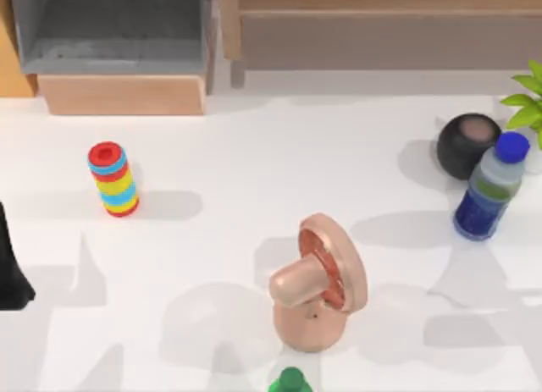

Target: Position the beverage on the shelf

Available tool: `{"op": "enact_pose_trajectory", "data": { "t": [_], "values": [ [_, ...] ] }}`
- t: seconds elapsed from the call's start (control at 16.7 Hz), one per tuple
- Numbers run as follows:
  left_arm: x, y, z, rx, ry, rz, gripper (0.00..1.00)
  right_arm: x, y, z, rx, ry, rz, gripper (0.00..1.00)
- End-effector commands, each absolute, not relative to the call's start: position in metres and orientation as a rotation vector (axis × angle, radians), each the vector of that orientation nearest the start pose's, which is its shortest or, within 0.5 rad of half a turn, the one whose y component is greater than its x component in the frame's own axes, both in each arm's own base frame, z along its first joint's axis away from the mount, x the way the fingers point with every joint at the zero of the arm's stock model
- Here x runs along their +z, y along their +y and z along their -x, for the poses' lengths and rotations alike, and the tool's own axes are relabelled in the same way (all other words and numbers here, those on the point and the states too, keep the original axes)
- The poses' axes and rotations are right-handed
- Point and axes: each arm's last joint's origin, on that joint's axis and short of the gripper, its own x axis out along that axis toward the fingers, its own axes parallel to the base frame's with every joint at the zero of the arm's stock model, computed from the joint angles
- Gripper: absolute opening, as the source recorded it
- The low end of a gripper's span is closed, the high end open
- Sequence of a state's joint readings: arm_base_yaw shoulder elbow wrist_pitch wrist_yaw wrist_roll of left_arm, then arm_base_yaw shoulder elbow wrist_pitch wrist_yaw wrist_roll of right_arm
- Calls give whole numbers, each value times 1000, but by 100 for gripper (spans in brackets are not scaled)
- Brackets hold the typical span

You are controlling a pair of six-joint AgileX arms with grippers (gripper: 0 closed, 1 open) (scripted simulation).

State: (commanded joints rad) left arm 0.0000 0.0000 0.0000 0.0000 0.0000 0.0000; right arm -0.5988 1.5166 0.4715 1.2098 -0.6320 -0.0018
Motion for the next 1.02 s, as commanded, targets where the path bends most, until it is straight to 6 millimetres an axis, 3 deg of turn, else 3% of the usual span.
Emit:
{"op": "enact_pose_trajectory", "data": {
  "t": [0.24, 0.54, 0.66, 1.02],
  "values": [
    [160, -1, -106, 0, 0, 0, 100, 131, -195, -242, 7, -89, 103, 100],
    [160, -1, -106, 0, 0, 0, 100, 71, -223, -222, -16, -22, 38, 100],
    [160, -1, -106, 0, 0, 0, 100, 62, -224, -218, -16, -3, 14, 100],
    [160, -1, -106, 0, 0, 0, 100, 61, -223, -220, -14, 0, 10, 100]
  ]
}}
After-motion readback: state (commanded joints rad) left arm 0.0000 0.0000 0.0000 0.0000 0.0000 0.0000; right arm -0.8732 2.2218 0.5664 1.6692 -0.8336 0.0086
